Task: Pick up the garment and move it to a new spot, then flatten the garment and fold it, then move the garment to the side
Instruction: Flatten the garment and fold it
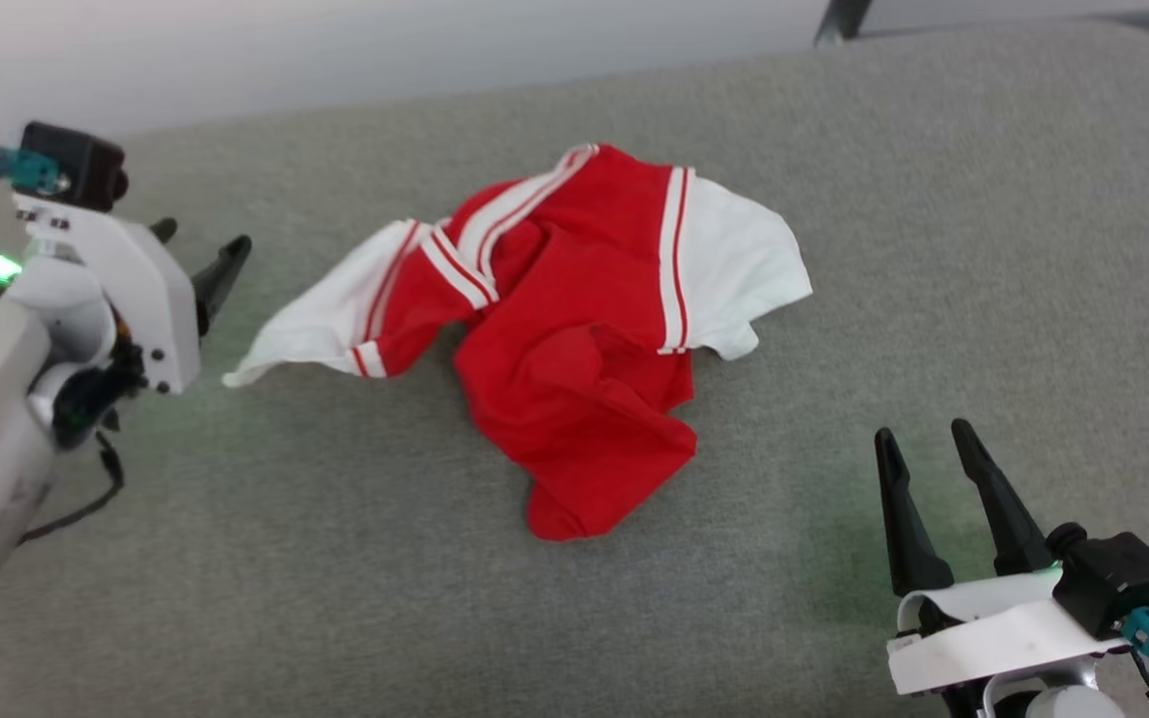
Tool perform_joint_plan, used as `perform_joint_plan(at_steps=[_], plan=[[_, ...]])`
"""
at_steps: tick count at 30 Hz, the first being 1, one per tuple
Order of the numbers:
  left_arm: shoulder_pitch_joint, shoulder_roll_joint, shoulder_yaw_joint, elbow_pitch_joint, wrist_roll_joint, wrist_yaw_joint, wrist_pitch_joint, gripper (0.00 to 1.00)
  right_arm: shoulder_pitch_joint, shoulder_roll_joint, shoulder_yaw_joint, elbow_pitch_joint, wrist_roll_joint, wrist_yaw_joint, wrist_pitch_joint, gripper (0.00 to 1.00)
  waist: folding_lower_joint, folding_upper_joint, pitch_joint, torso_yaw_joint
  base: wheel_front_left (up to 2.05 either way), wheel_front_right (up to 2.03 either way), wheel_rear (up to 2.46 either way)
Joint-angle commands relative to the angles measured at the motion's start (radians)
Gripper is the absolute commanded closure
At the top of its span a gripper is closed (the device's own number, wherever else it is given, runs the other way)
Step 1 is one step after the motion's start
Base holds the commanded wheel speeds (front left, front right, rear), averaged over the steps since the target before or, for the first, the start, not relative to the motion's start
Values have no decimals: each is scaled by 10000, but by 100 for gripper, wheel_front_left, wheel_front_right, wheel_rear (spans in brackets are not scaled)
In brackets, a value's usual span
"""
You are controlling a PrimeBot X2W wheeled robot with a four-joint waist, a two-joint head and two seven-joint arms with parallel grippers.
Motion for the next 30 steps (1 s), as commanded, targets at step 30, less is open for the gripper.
perform_joint_plan(at_steps=[30], plan=[[-742,-199,-1154,404,-403,11,1569,0,-449,16,119,-27,391,-11,-54,0,0,-1,834,-433,0,0,0]])
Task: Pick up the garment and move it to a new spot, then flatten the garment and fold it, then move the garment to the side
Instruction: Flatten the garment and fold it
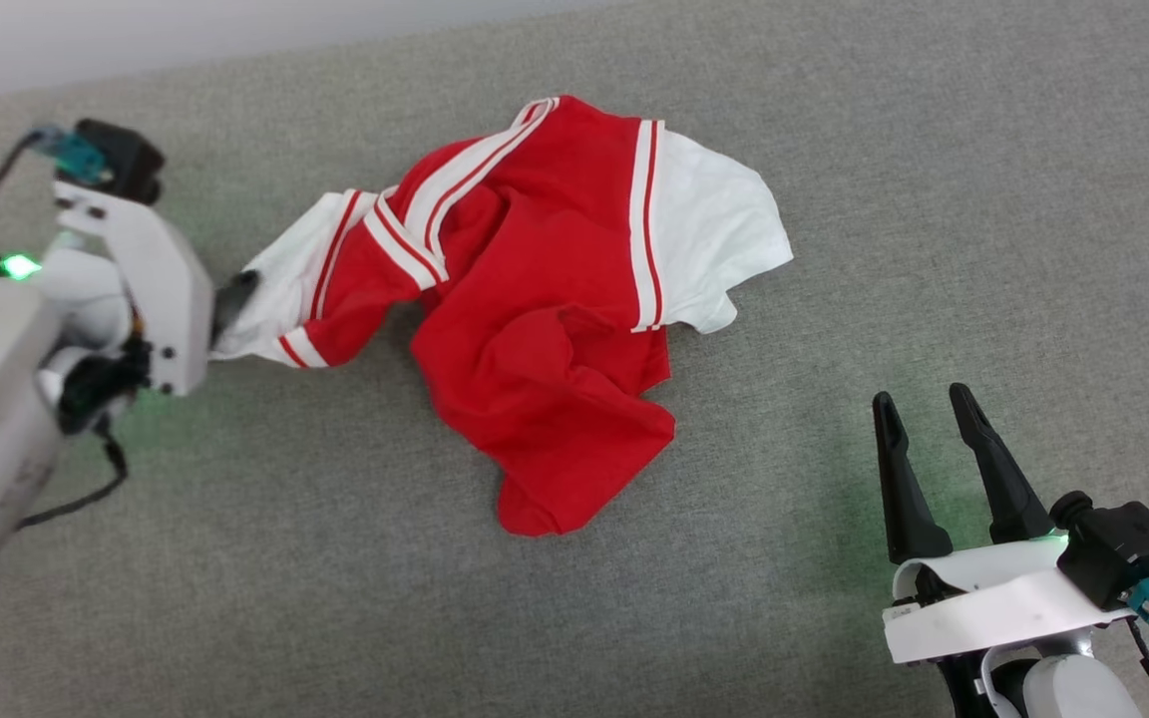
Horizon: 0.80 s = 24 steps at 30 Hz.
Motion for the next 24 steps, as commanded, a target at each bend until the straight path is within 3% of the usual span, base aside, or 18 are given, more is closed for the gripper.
perform_joint_plan(at_steps=[1,24], plan=[[-51,131,-33,32,-29,13,115,0,88,16,21,17,46,-11,-55,0,0,-1,-39,11,0,0,0],[687,358,-159,-1249,-151,9,1791,0,102,16,97,75,7,-11,-54,0,0,-1,-214,130,0,0,0]])
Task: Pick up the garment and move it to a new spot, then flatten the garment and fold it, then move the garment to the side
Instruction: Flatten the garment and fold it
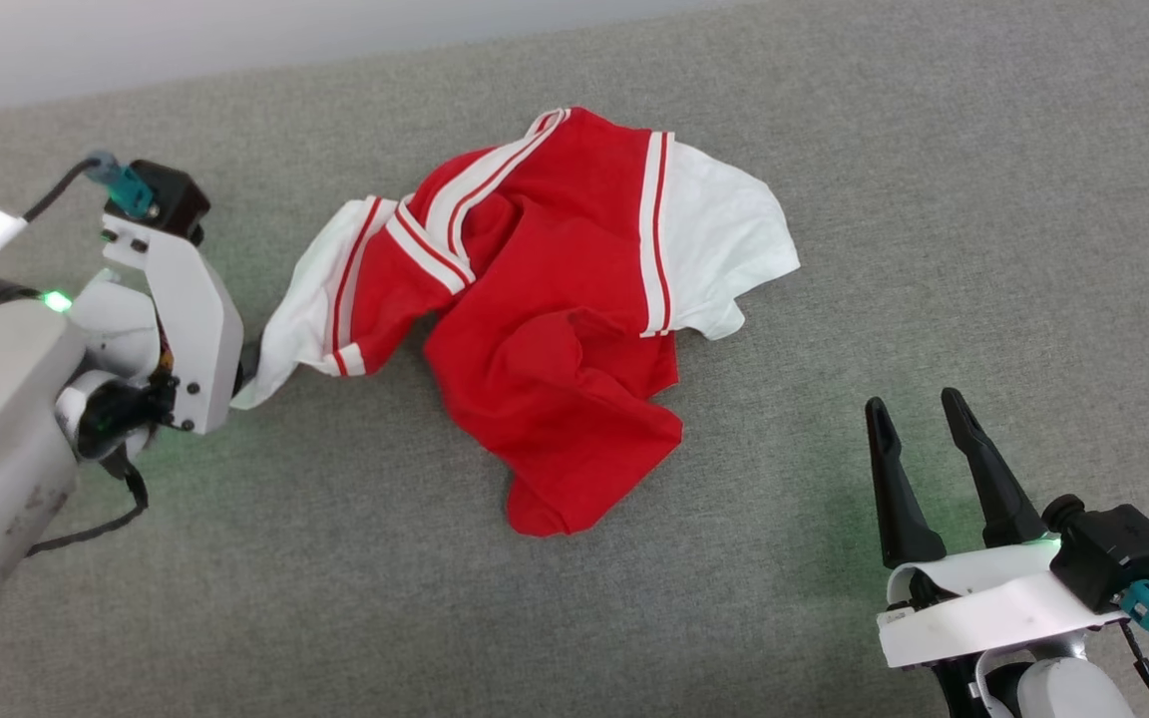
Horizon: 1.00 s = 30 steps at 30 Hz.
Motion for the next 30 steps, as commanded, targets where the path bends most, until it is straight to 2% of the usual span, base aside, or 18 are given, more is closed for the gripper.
perform_joint_plan(at_steps=[1,15,19,21,22,23,24,30], plan=[[277,-42,-108,-167,44,5,179,0,69,14,-1,-6,-25,-11,-52,0,0,0,16,-2,0,0,0],[100,238,-130,-701,-936,5,1969,0,89,14,59,-45,105,-11,-54,0,0,0,39,3,0,0,0],[313,297,-157,-872,-716,5,2422,0,81,14,54,-54,111,-11,-54,0,0,0,80,5,0,0,0],[462,301,-175,-941,-678,4,2527,51,62,14,34,-62,114,-11,-54,0,0,0,107,10,0,0,0],[510,289,-183,-972,-699,4,2569,71,41,14,25,-69,115,-11,-54,0,0,0,122,11,0,0,0],[561,276,-193,-1027,-707,4,2660,97,17,16,20,-71,111,-11,-52,0,0,0,132,12,0,0,0],[601,281,-203,-1058,-720,4,2718,100,-5,14,11,-75,105,-11,-54,0,0,0,138,14,0,0,0],[555,257,-193,-1143,-894,5,2631,100,-29,16,-75,-66,41,-11,-52,0,0,0,113,60,0,0,0]])
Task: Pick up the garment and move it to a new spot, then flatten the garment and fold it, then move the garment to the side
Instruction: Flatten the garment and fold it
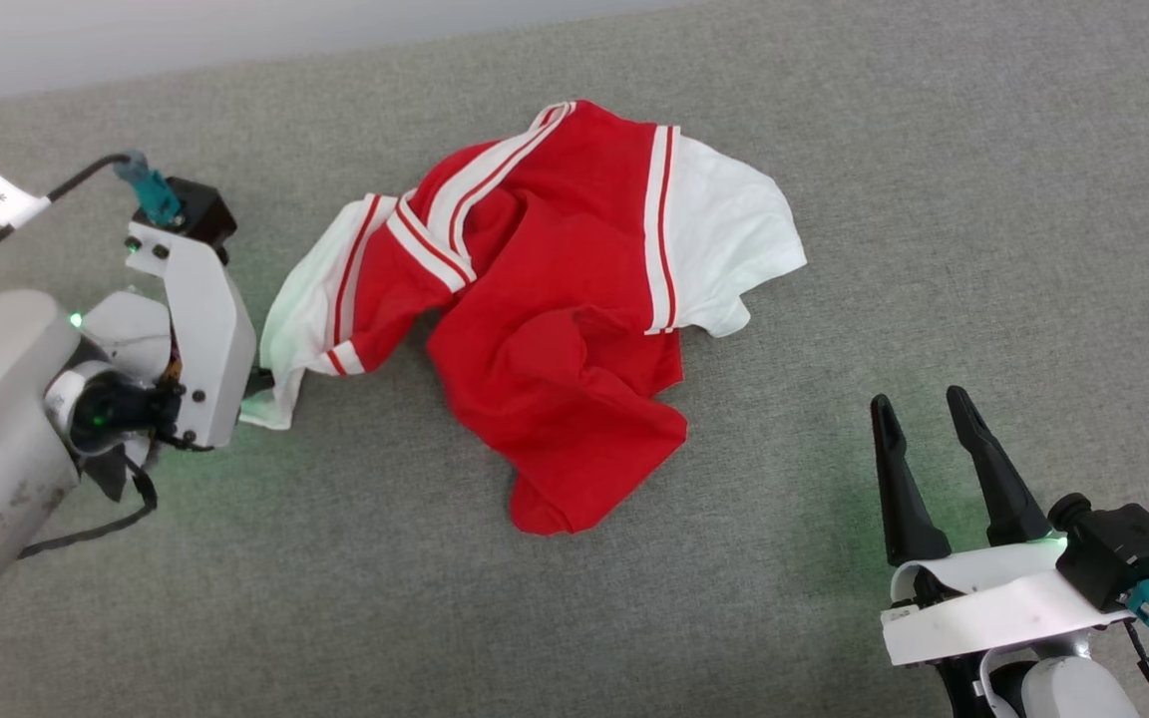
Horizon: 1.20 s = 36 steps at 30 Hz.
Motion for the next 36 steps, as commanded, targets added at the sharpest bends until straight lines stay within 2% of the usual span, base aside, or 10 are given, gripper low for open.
perform_joint_plan(at_steps=[1,8,19,26,27,29,30,31,32,36], plan=[[488,-119,-283,20,-4,5,42,100,-19,18,-46,-15,-21,-11,-54,0,0,0,-29,31,0,0,0],[-60,127,-129,523,362,18,-564,100,18,18,-61,17,-20,-11,-56,0,0,0,-150,165,0,0,0],[-1131,6,-122,1801,2137,225,-2300,100,-41,16,24,-40,-79,-11,-56,0,0,0,-67,238,0,0,0],[-681,-297,-121,2864,2276,324,-1859,100,41,18,34,16,-74,-11,-56,0,0,0,-131,130,0,0,0],[-681,-330,-106,2965,2221,301,-1819,96,74,15,10,33,-87,-11,-56,0,0,0,-164,126,0,0,0],[-553,-432,-34,3171,2054,270,-1841,71,133,16,-35,60,-120,-11,-56,0,0,0,-250,146,0,0,0],[-463,-525,5,3239,1974,265,-1906,52,141,18,-54,70,-149,-11,-54,0,0,0,-315,167,0,0,0],[-415,-606,55,3300,1916,257,-2020,4,163,16,-62,85,-181,-11,-54,0,0,0,-396,195,0,0,0],[-398,-667,118,3358,1851,238,-2156,0,181,18,-55,98,-226,-11,-54,0,0,0,-479,224,0,0,0],[-82,-895,459,3485,1442,153,-2804,0,316,16,-70,188,-469,-11,-56,0,0,0,-959,408,0,0,0]])
